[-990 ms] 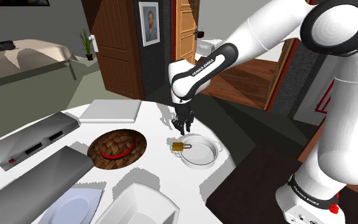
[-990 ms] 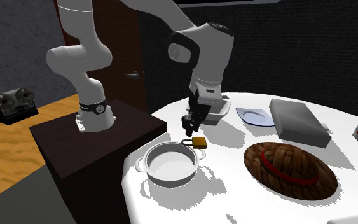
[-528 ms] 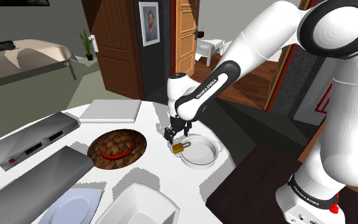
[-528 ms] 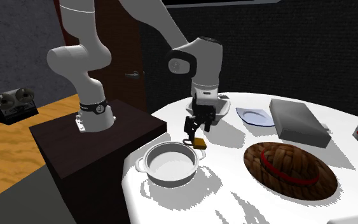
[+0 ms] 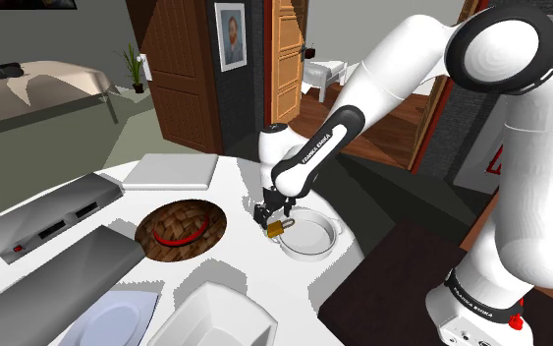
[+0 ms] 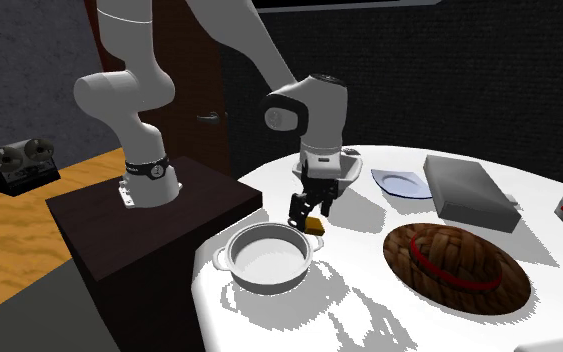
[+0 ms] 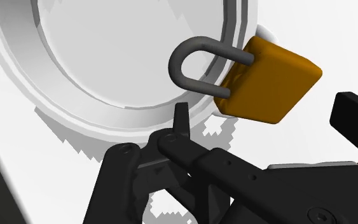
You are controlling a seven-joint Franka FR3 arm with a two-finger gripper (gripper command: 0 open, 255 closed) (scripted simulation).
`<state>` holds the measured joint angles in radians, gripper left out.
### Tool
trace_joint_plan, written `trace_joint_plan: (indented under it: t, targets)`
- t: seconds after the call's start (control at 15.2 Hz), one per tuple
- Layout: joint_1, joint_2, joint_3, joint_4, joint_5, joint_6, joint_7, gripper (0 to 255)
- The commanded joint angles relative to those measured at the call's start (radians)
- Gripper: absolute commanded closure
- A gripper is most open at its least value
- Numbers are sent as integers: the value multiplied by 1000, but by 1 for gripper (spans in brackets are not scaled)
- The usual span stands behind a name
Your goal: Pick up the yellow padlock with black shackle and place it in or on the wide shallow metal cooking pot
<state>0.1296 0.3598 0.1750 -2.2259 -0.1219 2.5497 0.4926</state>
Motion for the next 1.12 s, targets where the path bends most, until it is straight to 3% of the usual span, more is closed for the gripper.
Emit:
trace_joint_plan:
  t: [0.0,0.2,0.26,1.06]
  targets:
    - [0,1,0,0,0,1,0,0]
    - [0,1,0,0,0,1,0,0]
    - [0,1,0,0,0,1,0,255]
    - [-5,-34,7,-1,12,-32,-8,255]
